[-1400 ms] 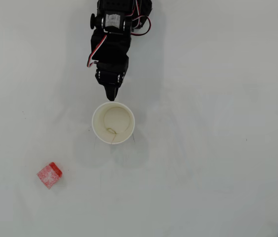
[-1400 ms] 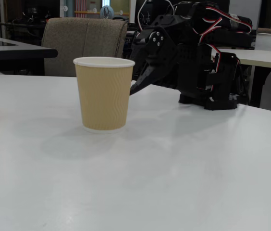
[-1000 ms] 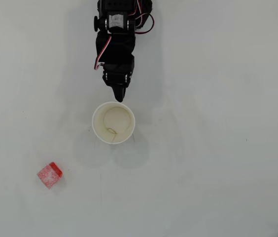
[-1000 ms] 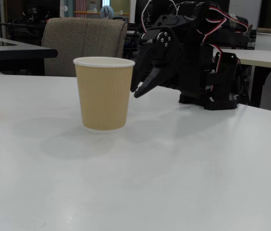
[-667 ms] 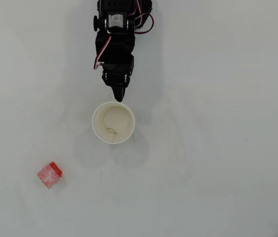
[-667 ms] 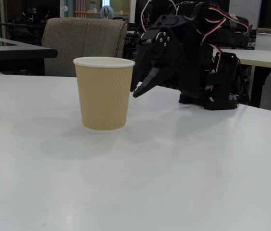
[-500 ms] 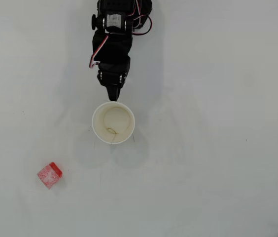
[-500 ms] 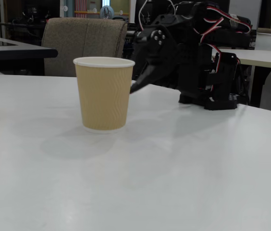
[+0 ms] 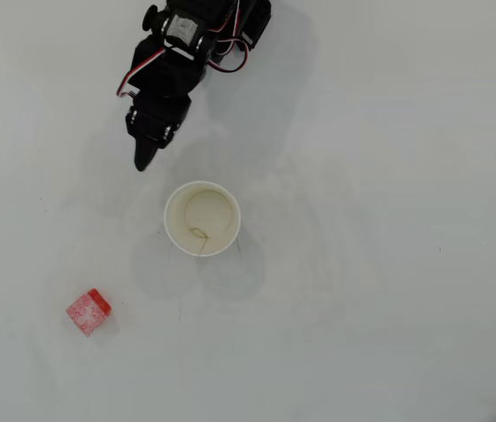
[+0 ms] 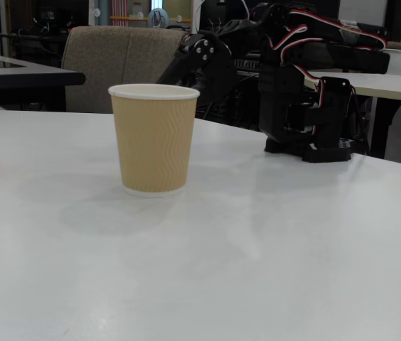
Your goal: Grasp a red cube and put it in the cup.
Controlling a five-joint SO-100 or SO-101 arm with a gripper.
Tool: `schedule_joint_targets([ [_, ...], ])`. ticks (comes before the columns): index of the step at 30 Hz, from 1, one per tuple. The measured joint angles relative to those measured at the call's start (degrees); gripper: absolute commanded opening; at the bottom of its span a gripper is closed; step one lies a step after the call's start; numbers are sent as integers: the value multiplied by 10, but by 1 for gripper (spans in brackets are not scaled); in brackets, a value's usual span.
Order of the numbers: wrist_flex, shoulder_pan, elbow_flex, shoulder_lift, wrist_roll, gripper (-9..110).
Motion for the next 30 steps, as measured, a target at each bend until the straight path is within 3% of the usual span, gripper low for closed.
schedule_joint_targets([
  [11, -68, 47, -109, -236, -115, 0],
  [21, -86, 49, -309, -468, -359, 0],
  [30, -171, 31, -467, -709, -580, 0],
])
